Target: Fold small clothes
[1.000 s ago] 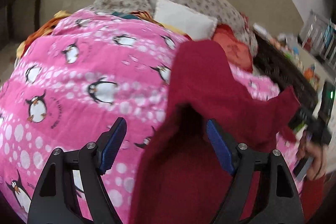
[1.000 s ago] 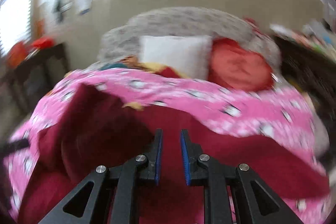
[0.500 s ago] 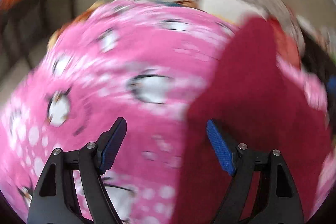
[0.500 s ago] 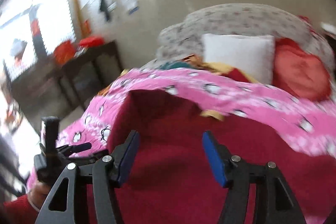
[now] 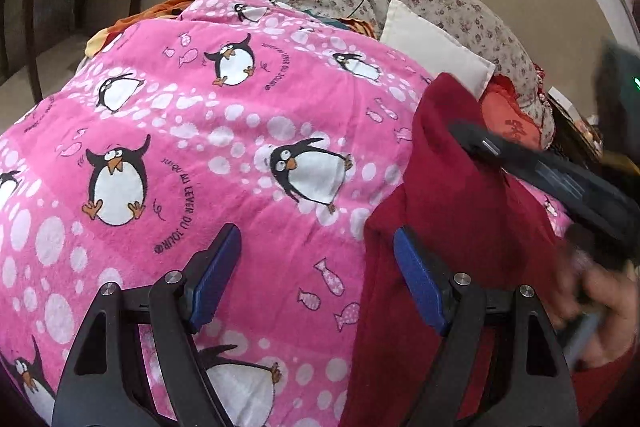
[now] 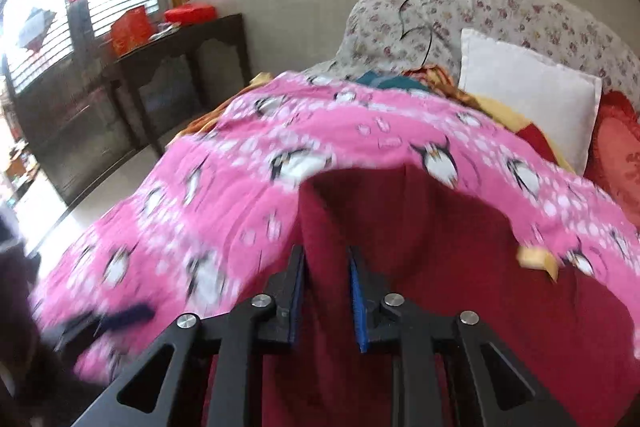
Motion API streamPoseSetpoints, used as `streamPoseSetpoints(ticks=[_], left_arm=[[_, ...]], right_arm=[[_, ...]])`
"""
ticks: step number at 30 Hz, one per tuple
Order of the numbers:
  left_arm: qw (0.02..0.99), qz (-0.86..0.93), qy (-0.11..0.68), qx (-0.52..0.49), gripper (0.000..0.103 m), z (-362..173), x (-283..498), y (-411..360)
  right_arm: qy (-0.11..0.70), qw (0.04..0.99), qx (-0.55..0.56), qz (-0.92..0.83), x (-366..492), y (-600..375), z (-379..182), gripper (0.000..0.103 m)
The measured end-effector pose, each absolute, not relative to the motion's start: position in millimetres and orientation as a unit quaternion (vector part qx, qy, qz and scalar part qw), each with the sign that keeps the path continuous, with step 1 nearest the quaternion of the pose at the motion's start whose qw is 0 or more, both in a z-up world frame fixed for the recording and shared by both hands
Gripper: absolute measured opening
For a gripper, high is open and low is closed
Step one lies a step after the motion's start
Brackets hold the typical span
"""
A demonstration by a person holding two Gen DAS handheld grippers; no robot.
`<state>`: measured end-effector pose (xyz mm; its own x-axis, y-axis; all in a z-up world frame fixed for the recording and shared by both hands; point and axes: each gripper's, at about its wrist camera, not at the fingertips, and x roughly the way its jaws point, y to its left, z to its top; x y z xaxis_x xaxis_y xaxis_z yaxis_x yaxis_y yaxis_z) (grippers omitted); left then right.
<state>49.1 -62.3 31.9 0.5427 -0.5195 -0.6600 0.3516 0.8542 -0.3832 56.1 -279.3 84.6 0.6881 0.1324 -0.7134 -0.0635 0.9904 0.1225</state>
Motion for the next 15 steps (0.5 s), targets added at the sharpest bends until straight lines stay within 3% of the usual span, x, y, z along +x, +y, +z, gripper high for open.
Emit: streamPoseSetpoints(ticks=[2,4,6,10,11,12,14,15], left_arm=[[0.87,-0.257,0.407,-0.107,0.079,33.6,45.3,-63.8],[0.869,-0.263,0.405,-0.11,0.079,34.5,42.7,-65.2],[0.867,-0.268,0.406,-0.111,0.079,34.0,40.7,-69.0],[0.864,-0.273,0.408,-0.107,0.079,32.5,36.2,-76.8],[0.865,-0.274,0.406,-0.105,0.079,32.8,35.5,-77.0],[0.867,-0.274,0.403,-0.104,0.079,33.4,35.1,-77.8],[0.868,-0.274,0.401,-0.105,0.079,33.5,35.1,-77.4],[0.867,-0.274,0.401,-0.107,0.079,33.1,35.7,-76.9]], right_arm=[[0.392,0.918,0.042,0.038,15.5,-303.3,96.3,0.034],[0.392,0.92,0.009,0.005,-27.1,-328.6,104.0,0.054],[0.393,0.918,-0.03,-0.034,-59.3,-352.6,106.9,0.064],[0.443,0.892,-0.06,-0.07,-79.4,-392.9,84.9,0.068],[0.456,0.886,-0.056,-0.064,-76.7,-399.0,78.5,0.067],[0.47,0.879,-0.049,-0.053,-74.6,-403.8,68.2,0.049],[0.473,0.878,-0.048,-0.045,-73.9,-406.6,59.5,0.035],[0.463,0.884,-0.052,-0.044,-76.0,-405.0,63.8,0.009]])
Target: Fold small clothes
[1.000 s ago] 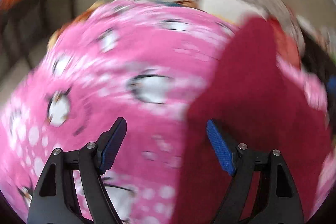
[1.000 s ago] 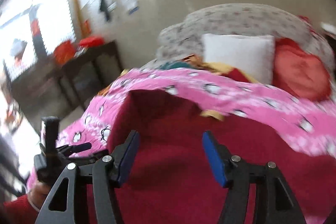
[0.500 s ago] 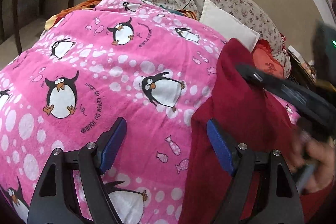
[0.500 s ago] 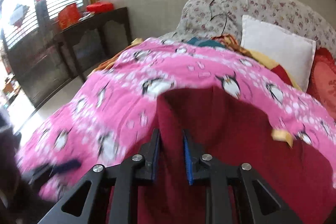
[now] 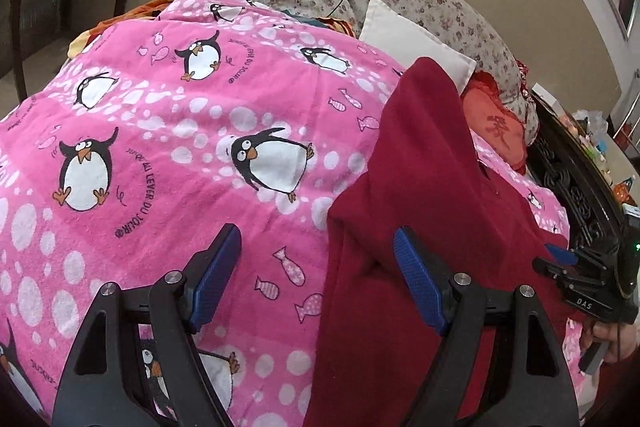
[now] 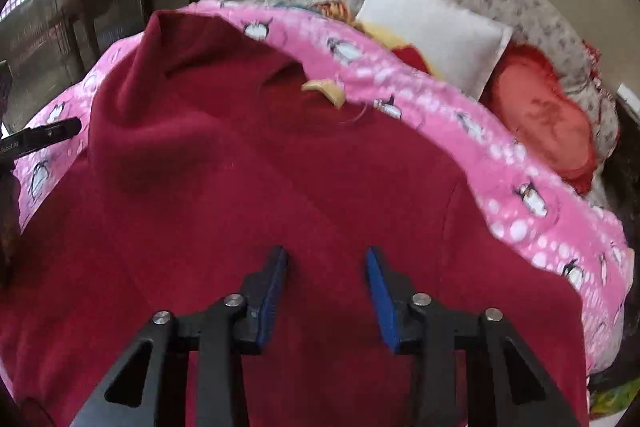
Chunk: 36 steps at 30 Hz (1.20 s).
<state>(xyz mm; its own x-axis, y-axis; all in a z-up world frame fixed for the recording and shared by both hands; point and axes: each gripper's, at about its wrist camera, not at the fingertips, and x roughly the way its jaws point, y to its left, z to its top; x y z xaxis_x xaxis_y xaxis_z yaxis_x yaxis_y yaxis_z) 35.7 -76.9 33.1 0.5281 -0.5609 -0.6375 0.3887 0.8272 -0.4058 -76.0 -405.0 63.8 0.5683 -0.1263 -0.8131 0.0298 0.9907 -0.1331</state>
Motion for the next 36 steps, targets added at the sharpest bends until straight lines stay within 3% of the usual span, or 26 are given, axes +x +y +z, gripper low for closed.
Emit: streamPoseSetpoints(ticks=[1,6,11,14,15,16,17,23,24,26,27,36], left_arm=[[0.867,-0.273,0.402,-0.11,0.079,32.5,37.0,-76.2],[0.868,-0.27,0.398,-0.123,0.079,32.9,39.1,-68.7],[0.869,-0.274,0.393,-0.12,0.079,33.4,37.5,-68.4],[0.867,-0.282,0.395,-0.114,0.079,34.0,36.1,-71.3],[0.867,-0.285,0.393,-0.112,0.079,34.7,34.9,-72.4],[0.866,-0.291,0.392,-0.107,0.079,35.7,32.8,-74.3],[0.866,-0.295,0.391,-0.103,0.079,36.1,31.1,-75.7],[0.859,-0.302,0.408,-0.071,0.079,26.9,29.4,-85.8],[0.858,-0.303,0.41,-0.071,0.079,26.1,30.0,-86.0],[0.857,-0.305,0.409,-0.072,0.079,26.2,30.8,-85.2],[0.856,-0.306,0.409,-0.071,0.079,26.2,30.9,-85.1],[0.86,-0.298,0.405,-0.086,0.079,28.5,35.5,-76.2]], right_arm=[[0.456,0.887,-0.059,-0.044,-76.5,-402.8,69.8,0.004],[0.403,0.906,-0.045,-0.119,-72.4,-425.9,104.8,0.004],[0.491,0.854,-0.042,-0.165,-38.0,-447.1,62.1,0.006],[0.454,0.875,-0.025,-0.168,-35.2,-433.4,79.2,0.013],[0.422,0.898,-0.003,-0.128,-32.1,-420.1,94.8,0.023],[0.406,0.909,0.008,-0.092,-28.3,-408.9,103.4,0.039],[0.397,0.916,0.013,-0.067,-22.4,-398.5,109.7,0.046],[0.363,0.928,0.024,0.075,57.9,-318.9,113.1,0.048],[0.365,0.926,0.021,0.098,72.9,-308.7,108.0,0.047],[0.378,0.922,-0.019,0.086,97.2,-291.7,96.8,0.01],[0.389,0.918,-0.036,0.069,111.7,-285.8,89.6,0.006],[0.368,0.926,0.046,0.073,140.0,-274.0,75.3,0.007]])
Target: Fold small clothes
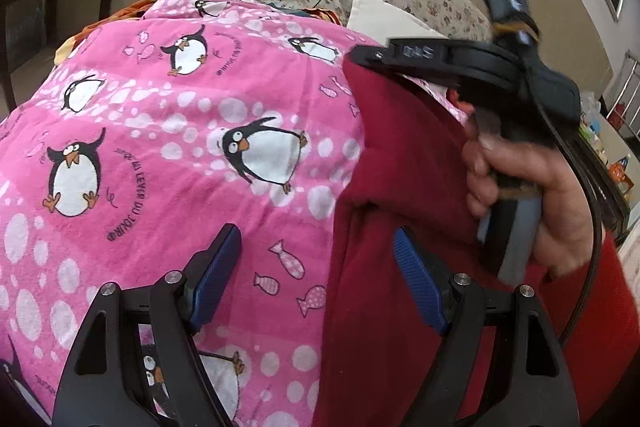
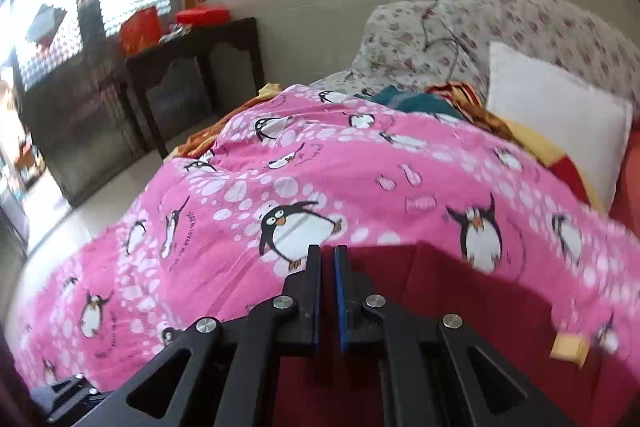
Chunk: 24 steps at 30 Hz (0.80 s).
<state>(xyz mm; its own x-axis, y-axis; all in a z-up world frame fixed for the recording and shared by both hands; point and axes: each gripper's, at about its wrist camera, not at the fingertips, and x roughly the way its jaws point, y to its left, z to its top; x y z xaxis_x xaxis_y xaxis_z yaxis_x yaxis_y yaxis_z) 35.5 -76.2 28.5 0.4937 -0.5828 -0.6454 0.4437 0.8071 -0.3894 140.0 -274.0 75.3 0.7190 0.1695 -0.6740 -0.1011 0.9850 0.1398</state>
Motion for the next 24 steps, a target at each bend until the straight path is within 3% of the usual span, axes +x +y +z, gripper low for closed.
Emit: streamPoseSetpoints(ticks=[3,5,7,12,15,17,18,19,24], left_arm=[[0.863,-0.301,0.396,-0.089,0.079,31.4,35.0,-74.2],[0.867,-0.304,0.385,-0.083,0.079,34.8,31.2,-75.0],[0.872,-0.311,0.369,-0.079,0.079,39.8,25.8,-75.7],[0.88,-0.327,0.338,-0.068,0.079,46.9,15.3,-80.1],[0.876,-0.332,0.343,-0.066,0.079,45.2,17.0,-83.2],[0.877,-0.33,0.344,-0.066,0.079,44.5,18.9,-83.9],[0.876,-0.329,0.346,-0.068,0.079,44.2,20.3,-84.1],[0.876,-0.328,0.348,-0.07,0.079,43.4,22.0,-83.6],[0.873,-0.323,0.358,-0.071,0.079,38.5,23.1,-84.9]], right_arm=[[0.361,0.927,0.068,0.073,103.0,-289.6,94.0,0.014],[0.357,0.93,0.072,0.057,55.4,-312.3,110.1,0.025],[0.364,0.93,0.05,0.019,14.4,-336.5,117.9,0.047],[0.396,0.897,-0.028,-0.193,-73.7,-422.5,116.8,0.053],[0.436,0.861,0.047,-0.258,-102.0,-487.9,90.3,0.055],[0.461,0.845,0.107,-0.248,-107.5,-511.0,70.4,0.049],[0.458,0.849,0.14,-0.222,-109.1,-516.8,62.7,0.024],[0.447,0.857,0.153,-0.204,-109.6,-516.9,62.5,0.008],[0.34,0.908,0.094,-0.226,-114.5,-491.7,102.5,0.007]])
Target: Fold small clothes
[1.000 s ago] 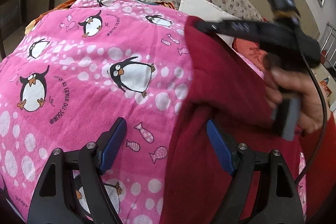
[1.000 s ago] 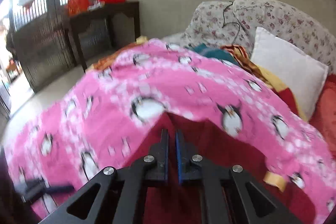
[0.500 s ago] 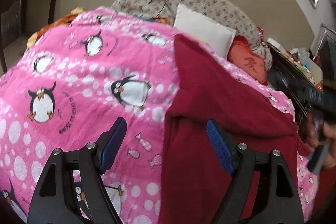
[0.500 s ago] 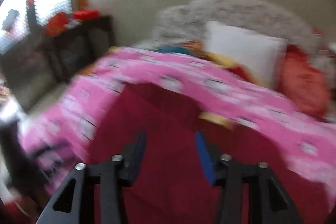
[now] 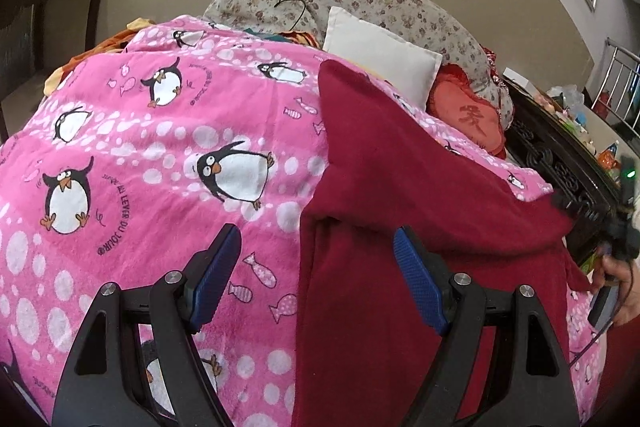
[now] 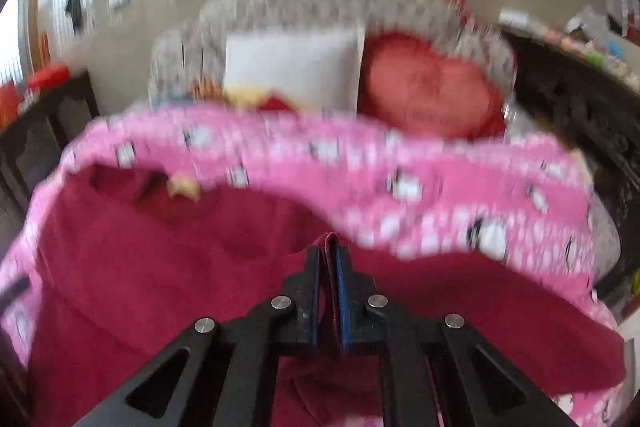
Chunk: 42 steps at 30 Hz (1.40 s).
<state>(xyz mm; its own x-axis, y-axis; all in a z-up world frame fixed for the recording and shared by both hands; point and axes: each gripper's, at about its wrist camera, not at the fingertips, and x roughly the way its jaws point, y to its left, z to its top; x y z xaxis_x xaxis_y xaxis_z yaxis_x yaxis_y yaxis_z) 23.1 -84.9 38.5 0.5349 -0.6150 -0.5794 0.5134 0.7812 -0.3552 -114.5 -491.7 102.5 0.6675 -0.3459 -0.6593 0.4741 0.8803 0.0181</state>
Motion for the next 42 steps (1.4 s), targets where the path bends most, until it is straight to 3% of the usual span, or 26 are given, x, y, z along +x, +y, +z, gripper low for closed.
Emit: streamPoseSetpoints(ticks=[2,7,13,17,20,25,32,36,39,42], left_arm=[[0.874,-0.324,0.355,-0.072,0.079,39.1,21.8,-84.5],[0.877,-0.326,0.346,-0.072,0.079,41.3,19.0,-83.5],[0.882,-0.332,0.326,-0.069,0.079,48.6,13.0,-88.2],[0.883,-0.338,0.32,-0.06,0.079,51.0,8.8,-95.9],[0.884,-0.341,0.317,-0.037,0.079,49.3,3.5,-102.4],[0.89,-0.331,0.312,-0.031,0.079,57.1,1.2,-103.7],[0.888,-0.34,0.308,-0.012,0.08,69.5,6.9,-137.8],[0.866,-0.33,0.376,0.021,0.08,43.7,29.1,-173.2],[0.866,-0.321,0.383,0.035,0.08,37.2,31.1,-178.9],[0.862,-0.325,0.389,0.017,0.08,43.9,25.9,-169.3]], right_arm=[[0.334,0.907,0.081,-0.243,-112.6,-493.0,102.9,0.007],[0.428,0.851,0.105,-0.287,-118.2,-519.7,60.3,0.009],[0.362,0.89,0.12,-0.249,-135.7,-500.0,98.4,0.011],[0.38,0.903,0.13,-0.153,-96.3,-471.4,88.1,0.011],[0.442,0.87,0.155,-0.155,-61.7,-469.4,45.8,0.011],[0.412,0.878,0.172,-0.172,-86.9,-472.4,65.4,0.012],[0.368,0.891,0.194,-0.183,-138.4,-488.7,58.8,0.023],[0.334,0.889,0.271,-0.155,-169.7,-504.6,73.6,0.024],[0.303,0.887,0.282,-0.203,-221.2,-520.6,80.2,0.041],[0.291,0.862,0.317,-0.27,-283.2,-558.0,67.1,0.043]])
